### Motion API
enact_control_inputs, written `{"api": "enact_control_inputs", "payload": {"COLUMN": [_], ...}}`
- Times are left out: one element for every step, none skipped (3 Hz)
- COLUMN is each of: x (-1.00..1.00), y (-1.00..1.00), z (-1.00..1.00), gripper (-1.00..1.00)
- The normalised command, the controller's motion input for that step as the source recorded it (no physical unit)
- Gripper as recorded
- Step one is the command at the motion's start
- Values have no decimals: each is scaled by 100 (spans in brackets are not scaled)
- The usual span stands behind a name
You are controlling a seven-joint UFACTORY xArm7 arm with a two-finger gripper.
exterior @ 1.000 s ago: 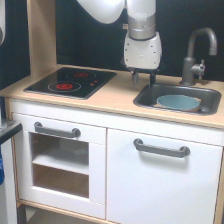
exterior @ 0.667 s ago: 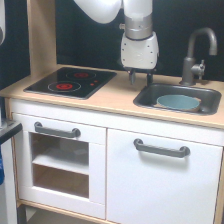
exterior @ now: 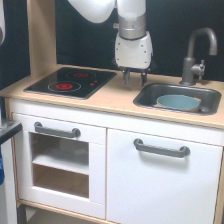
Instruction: Place the pot in the sink
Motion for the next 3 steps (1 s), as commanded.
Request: {"api": "enact_control_inputs", "payload": {"x": [-34,-31,-29], "y": [-6,-7,-9], "z": [37,34,31], "gripper": [100,100,100]}}
